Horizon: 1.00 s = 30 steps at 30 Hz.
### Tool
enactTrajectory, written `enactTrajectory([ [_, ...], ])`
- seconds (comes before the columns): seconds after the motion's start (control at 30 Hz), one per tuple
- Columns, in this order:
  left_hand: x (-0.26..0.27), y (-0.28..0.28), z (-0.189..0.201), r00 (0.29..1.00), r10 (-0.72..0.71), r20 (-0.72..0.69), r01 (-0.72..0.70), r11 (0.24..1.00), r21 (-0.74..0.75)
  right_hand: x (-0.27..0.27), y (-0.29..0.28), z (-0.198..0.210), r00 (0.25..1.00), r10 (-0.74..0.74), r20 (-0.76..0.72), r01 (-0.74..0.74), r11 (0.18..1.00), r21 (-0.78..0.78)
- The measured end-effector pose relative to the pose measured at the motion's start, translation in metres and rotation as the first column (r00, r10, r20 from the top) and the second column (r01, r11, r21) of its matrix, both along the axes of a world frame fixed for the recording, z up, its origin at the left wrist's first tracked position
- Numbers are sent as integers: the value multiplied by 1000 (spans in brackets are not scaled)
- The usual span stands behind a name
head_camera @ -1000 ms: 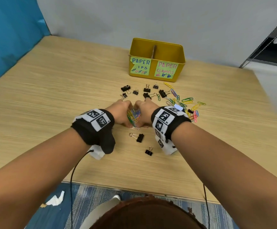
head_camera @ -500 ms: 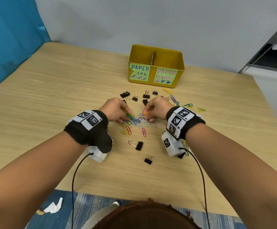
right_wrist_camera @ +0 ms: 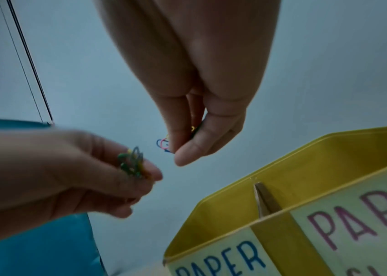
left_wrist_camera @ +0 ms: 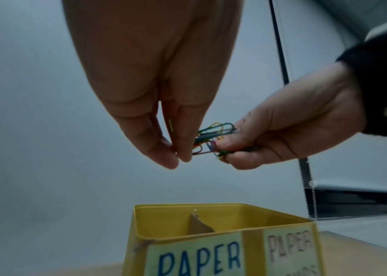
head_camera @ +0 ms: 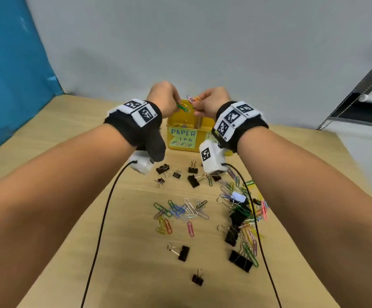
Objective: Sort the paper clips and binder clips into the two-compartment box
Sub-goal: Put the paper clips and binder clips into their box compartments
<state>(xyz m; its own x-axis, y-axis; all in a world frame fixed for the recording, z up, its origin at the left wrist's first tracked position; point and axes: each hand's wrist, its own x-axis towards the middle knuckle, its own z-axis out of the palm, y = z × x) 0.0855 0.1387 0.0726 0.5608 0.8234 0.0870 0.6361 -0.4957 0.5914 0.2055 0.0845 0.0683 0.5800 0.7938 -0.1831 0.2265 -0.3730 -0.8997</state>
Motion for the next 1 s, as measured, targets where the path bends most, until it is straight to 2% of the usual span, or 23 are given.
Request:
enactTrajectory([
  [0.07, 11, 10, -3, 995, -2, -101, 3, 1000, 11, -1, 21, -9, 994, -13, 107, 20, 998, -67],
  [0.17, 19, 24, -12, 978, -7, -207, -2, 999, -45, -3, 34, -15, 953, 83, 290, -27, 981, -192],
  [0.23, 21, 33, -16, 980, -11, -197, -4, 997, -75, -1, 36, -12, 942, 123, 313, -60, 977, -204],
  [0.33, 8, 26, -13, 996, -39, -75, 39, 999, -7, 1, 21, -5, 952, 95, 292, -81, 995, -62],
  [0.37, 0, 18, -13, 995, -84, -55, 84, 996, -6, 0, 10, -4, 955, 118, 273, -114, 993, -32],
  [0.4, -9, 7, -15, 985, -157, -72, 153, 986, -66, -2, -5, -5, 944, 196, 265, -184, 981, -70],
  [0.47, -30, -16, -26, 906, -372, -201, 291, 894, -340, -8, -36, -10, 871, 434, 230, -373, 889, -265],
  [0.53, -47, -34, -46, 740, -573, -353, 319, 760, -566, -14, -62, -24, 771, 620, 143, -495, 725, -479],
  [0.57, -53, -43, -59, 660, -620, -425, 326, 746, -581, -21, -73, -34, 708, 693, 136, -507, 632, -586],
  [0.6, -56, -51, -71, 605, -622, -497, 352, 769, -533, -29, -80, -41, 632, 757, 166, -477, 549, -687],
  [0.63, -58, -60, -83, 583, -595, -553, 386, 802, -455, -37, -85, -49, 547, 809, 213, -423, 487, -764],
  [0.67, -60, -71, -92, 600, -552, -579, 408, 834, -372, -47, -90, -58, 470, 842, 265, -368, 460, -808],
  [0.7, -61, -80, -99, 647, -505, -571, 402, 863, -307, -56, -93, -64, 427, 850, 308, -335, 465, -819],
  [0.73, -64, -89, -105, 687, -476, -549, 389, 879, -275, -66, -98, -68, 416, 851, 321, -323, 468, -822],
  [0.8, -70, -98, -112, 717, -484, -502, 401, 875, -270, -78, -104, -74, 388, 872, 298, -354, 440, -826],
  [0.9, -84, -103, -115, 713, -520, -471, 412, 854, -318, -81, -120, -75, 396, 885, 244, -401, 406, -821],
  [1.0, -97, -104, -114, 712, -506, -487, 385, 861, -332, -73, -133, -77, 462, 824, 327, -349, 509, -787],
])
